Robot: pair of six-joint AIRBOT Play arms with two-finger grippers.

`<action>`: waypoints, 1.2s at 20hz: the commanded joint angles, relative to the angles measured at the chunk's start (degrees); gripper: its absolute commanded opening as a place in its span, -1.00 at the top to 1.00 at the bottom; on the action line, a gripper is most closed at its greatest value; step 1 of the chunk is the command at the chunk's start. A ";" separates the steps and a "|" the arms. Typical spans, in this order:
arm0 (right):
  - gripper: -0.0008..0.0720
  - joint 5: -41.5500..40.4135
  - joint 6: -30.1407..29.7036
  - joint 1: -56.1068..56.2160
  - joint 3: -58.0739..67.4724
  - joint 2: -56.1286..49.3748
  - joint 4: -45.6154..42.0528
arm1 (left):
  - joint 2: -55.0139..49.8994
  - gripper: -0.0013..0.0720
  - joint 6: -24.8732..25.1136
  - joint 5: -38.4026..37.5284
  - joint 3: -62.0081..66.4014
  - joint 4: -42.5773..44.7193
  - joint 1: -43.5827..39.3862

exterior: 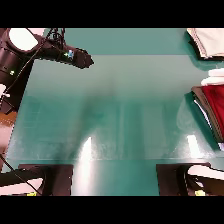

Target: Fold the shirts.

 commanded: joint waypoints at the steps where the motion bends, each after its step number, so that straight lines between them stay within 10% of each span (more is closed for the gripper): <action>1: 0.95 6.54 4.42 -5.27 -0.76 2.21 -1.88 | -0.02 0.89 0.07 0.28 -0.02 -0.04 -0.04; 11: 0.93 6.67 4.87 -13.57 -27.17 11.69 -21.33 | -0.02 0.90 0.48 0.04 -0.02 -0.04 -0.02; 12: 0.76 6.60 4.87 -14.91 -28.39 12.09 -21.16 | -0.02 0.90 0.48 -0.02 -0.02 -0.04 -0.04; 14: -0.69 6.64 4.87 -17.86 -29.64 12.33 -20.63 | -0.02 0.89 0.50 -0.70 -0.02 0.02 -0.02; 15: -0.88 6.60 4.87 -19.12 -29.62 12.33 -20.61 | -0.02 0.89 0.50 -0.90 -0.02 0.02 -0.04; 24: -0.79 0.50 4.96 -10.32 -29.62 17.09 12.31 | 0.04 0.89 0.44 -1.73 0.00 0.07 -0.04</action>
